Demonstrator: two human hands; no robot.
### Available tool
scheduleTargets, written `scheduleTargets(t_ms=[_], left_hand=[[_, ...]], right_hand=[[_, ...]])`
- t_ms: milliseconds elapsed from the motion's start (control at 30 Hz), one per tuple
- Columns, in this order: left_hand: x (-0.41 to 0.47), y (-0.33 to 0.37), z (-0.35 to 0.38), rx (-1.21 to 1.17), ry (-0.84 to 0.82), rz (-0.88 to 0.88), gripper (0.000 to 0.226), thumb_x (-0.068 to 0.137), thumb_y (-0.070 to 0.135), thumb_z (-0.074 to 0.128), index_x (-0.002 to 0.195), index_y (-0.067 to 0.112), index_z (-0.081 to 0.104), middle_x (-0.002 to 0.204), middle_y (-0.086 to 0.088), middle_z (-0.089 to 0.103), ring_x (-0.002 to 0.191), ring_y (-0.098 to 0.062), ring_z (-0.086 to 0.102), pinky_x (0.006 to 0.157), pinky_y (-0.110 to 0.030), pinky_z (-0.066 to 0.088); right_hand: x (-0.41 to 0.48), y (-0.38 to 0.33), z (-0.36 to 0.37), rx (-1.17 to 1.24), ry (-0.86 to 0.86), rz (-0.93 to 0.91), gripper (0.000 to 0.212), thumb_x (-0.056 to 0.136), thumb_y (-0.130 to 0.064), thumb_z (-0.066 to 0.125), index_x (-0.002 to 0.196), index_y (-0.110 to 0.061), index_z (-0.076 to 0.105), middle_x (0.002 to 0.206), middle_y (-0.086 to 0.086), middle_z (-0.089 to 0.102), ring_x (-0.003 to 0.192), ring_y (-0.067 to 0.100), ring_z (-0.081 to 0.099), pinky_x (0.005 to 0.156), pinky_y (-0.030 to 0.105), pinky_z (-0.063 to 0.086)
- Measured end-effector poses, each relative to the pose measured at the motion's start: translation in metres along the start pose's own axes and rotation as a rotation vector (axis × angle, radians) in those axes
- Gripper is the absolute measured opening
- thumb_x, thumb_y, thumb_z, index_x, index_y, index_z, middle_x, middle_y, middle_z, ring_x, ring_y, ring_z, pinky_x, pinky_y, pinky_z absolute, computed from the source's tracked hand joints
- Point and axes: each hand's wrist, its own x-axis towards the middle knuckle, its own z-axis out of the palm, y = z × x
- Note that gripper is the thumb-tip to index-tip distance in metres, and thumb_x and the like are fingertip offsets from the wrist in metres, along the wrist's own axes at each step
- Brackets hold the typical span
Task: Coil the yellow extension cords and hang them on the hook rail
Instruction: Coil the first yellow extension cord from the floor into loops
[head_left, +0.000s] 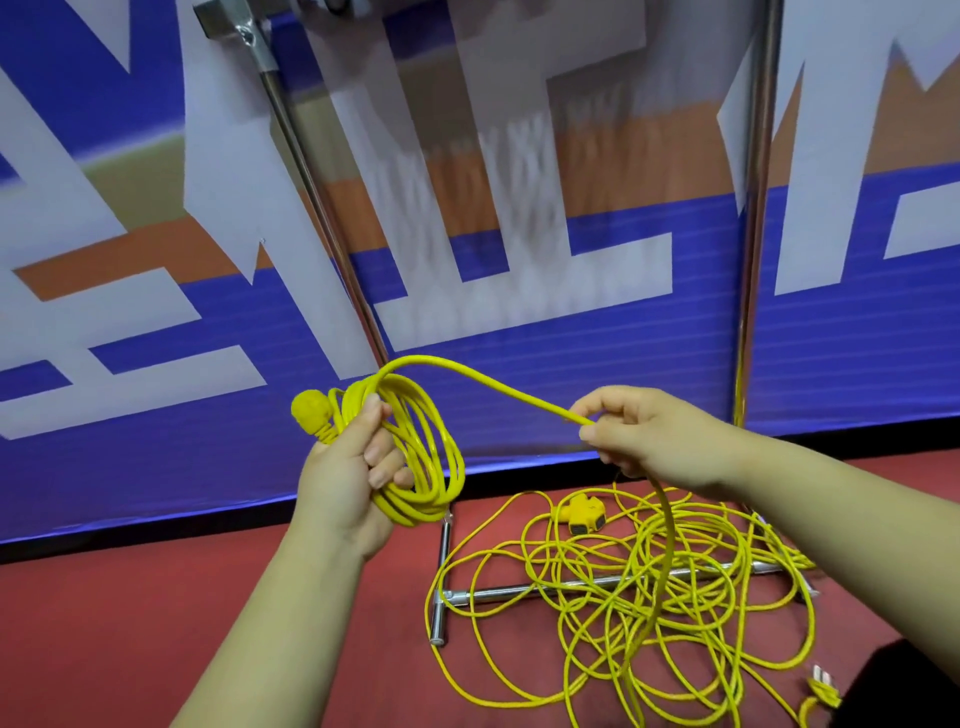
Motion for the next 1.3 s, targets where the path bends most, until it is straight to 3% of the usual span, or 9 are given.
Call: scheduleTargets(t_ms=[100, 300, 467, 567, 733, 833, 967, 1300], left_hand=[[0.005, -0.006, -0.007, 0.013, 0.065, -0.018, 0.026, 0.100, 0.029, 0.055, 0.080, 0.014, 0.061, 0.046, 0.007, 0.029, 0.032, -0.003, 0.029, 0.036, -0.019, 0.035], [0.011, -0.014, -0.015, 0.086, 0.139, -0.011, 0.025, 0.099, 0.031, 0.058, 0.083, 0.013, 0.063, 0.049, 0.006, 0.030, 0.035, -0.005, 0.028, 0.039, -0.020, 0.034], [0.014, -0.018, -0.022, 0.111, 0.201, -0.025, 0.023, 0.100, 0.032, 0.058, 0.091, 0.012, 0.066, 0.053, 0.005, 0.026, 0.037, -0.006, 0.027, 0.040, -0.019, 0.034], [0.015, -0.020, -0.027, 0.129, 0.239, -0.015, 0.020, 0.101, 0.031, 0.059, 0.095, 0.013, 0.064, 0.053, 0.006, 0.029, 0.038, -0.007, 0.028, 0.041, -0.020, 0.034], [0.016, -0.018, -0.032, 0.064, 0.332, 0.018, 0.018, 0.102, 0.031, 0.057, 0.099, 0.014, 0.064, 0.054, 0.006, 0.032, 0.039, -0.007, 0.029, 0.042, -0.020, 0.036], [0.012, -0.012, -0.027, 0.001, 0.296, 0.020, 0.024, 0.103, 0.035, 0.054, 0.101, 0.014, 0.064, 0.053, 0.008, 0.029, 0.038, -0.005, 0.027, 0.040, -0.018, 0.035], [0.005, -0.007, -0.016, -0.048, 0.198, 0.009, 0.028, 0.101, 0.040, 0.053, 0.101, 0.015, 0.067, 0.055, 0.006, 0.028, 0.037, -0.005, 0.027, 0.040, -0.018, 0.035], [-0.012, -0.019, 0.008, 0.086, -0.082, -0.120, 0.043, 0.095, 0.049, 0.049, 0.100, 0.011, 0.067, 0.048, 0.002, 0.029, 0.032, -0.007, 0.027, 0.038, -0.021, 0.036]], right_hand=[[0.001, -0.002, 0.004, 0.070, 0.029, -0.013, 0.013, 0.097, -0.015, 0.061, 0.108, -0.019, 0.065, 0.057, -0.007, 0.053, 0.054, 0.015, 0.041, 0.054, 0.028, 0.035], [-0.002, -0.013, 0.020, 0.265, 0.070, 0.005, 0.014, 0.097, -0.010, 0.058, 0.102, -0.017, 0.069, 0.068, 0.002, 0.062, 0.052, 0.014, 0.033, 0.053, 0.029, 0.022], [-0.006, -0.021, 0.025, 0.359, 0.066, 0.058, 0.021, 0.094, -0.002, 0.053, 0.108, -0.010, 0.067, 0.075, 0.006, 0.067, 0.050, 0.012, 0.037, 0.051, 0.027, 0.027], [-0.007, -0.023, 0.026, 0.372, 0.083, 0.070, 0.014, 0.093, 0.000, 0.055, 0.103, -0.005, 0.065, 0.075, 0.009, 0.067, 0.050, 0.011, 0.039, 0.050, 0.025, 0.030], [-0.005, -0.015, 0.023, 0.413, 0.258, 0.251, 0.007, 0.094, -0.005, 0.059, 0.090, -0.003, 0.064, 0.069, 0.009, 0.061, 0.046, 0.007, 0.044, 0.042, 0.018, 0.036], [-0.003, -0.011, 0.020, 0.483, 0.362, 0.367, 0.009, 0.094, -0.006, 0.059, 0.090, 0.001, 0.064, 0.067, 0.010, 0.056, 0.046, 0.009, 0.045, 0.043, 0.018, 0.040], [-0.002, -0.015, 0.023, 0.633, 0.449, 0.388, 0.009, 0.093, 0.000, 0.055, 0.092, 0.004, 0.063, 0.071, 0.013, 0.058, 0.049, 0.011, 0.051, 0.043, 0.017, 0.046], [-0.004, -0.030, 0.034, 0.630, 0.403, 0.298, 0.014, 0.096, -0.008, 0.056, 0.099, -0.010, 0.069, 0.077, 0.004, 0.066, 0.058, 0.008, 0.056, 0.055, 0.021, 0.048]])
